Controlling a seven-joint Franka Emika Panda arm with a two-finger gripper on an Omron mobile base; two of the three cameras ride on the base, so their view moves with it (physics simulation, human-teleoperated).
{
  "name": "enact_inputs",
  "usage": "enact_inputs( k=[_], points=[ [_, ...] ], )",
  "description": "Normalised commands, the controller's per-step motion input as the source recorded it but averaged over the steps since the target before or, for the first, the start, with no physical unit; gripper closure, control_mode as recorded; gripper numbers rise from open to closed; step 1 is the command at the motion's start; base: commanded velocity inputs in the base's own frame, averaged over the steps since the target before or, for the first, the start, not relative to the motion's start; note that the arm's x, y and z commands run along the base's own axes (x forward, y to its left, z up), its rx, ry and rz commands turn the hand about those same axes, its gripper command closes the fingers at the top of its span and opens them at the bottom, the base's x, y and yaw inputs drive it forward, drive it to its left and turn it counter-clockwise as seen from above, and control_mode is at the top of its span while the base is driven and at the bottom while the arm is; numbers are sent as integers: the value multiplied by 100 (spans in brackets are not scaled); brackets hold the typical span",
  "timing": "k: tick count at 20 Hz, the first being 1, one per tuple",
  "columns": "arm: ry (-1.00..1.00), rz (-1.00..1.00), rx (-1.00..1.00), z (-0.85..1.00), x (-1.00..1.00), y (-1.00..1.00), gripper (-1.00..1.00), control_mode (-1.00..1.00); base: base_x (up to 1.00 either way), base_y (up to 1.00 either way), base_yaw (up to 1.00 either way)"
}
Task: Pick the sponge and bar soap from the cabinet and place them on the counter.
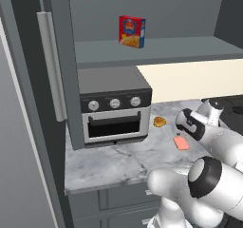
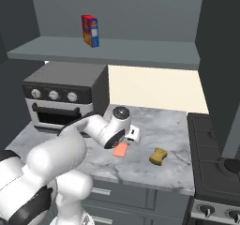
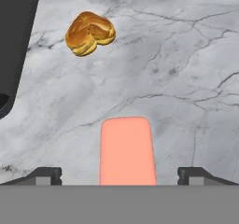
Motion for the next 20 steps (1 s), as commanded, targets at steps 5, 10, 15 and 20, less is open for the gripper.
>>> enact_inputs(
  k=[5,10,15,20],
  points=[
    [0,-1,-4,51,-31,3,-100,-100,0,0,0],
    [-6,-1,-6,50,-36,0,-100,-100,0,0,0],
    [-9,-2,-7,57,-39,0,-100,-100,0,0,0],
    [-9,-3,-7,61,-40,0,-100,-100,0,0,0]
  ],
)
